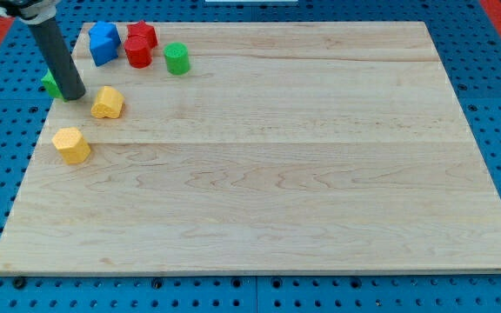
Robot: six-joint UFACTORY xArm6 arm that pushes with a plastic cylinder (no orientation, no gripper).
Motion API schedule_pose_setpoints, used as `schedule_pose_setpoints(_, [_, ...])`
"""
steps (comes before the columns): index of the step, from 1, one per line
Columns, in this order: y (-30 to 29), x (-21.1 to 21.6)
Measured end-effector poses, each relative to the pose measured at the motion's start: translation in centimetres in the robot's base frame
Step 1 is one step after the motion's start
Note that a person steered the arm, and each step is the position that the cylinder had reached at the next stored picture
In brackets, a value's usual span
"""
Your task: Move green star and yellow blocks in opposite direction
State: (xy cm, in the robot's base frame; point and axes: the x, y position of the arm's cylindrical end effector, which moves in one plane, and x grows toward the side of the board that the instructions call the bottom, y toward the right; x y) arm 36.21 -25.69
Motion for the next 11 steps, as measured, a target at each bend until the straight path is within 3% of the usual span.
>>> schedule_pose_setpoints(3, [-4.8, 1.2])
schedule_pose_setpoints(4, [-1.0, -3.8])
schedule_pose_setpoints(6, [8.9, -3.9])
schedule_pose_setpoints(7, [7.6, -0.3])
schedule_pose_setpoints(8, [0.2, 2.0])
schedule_pose_setpoints(9, [5.0, 2.7])
schedule_pose_setpoints(10, [9.1, 10.3])
schedule_pose_setpoints(11, [1.9, 14.5])
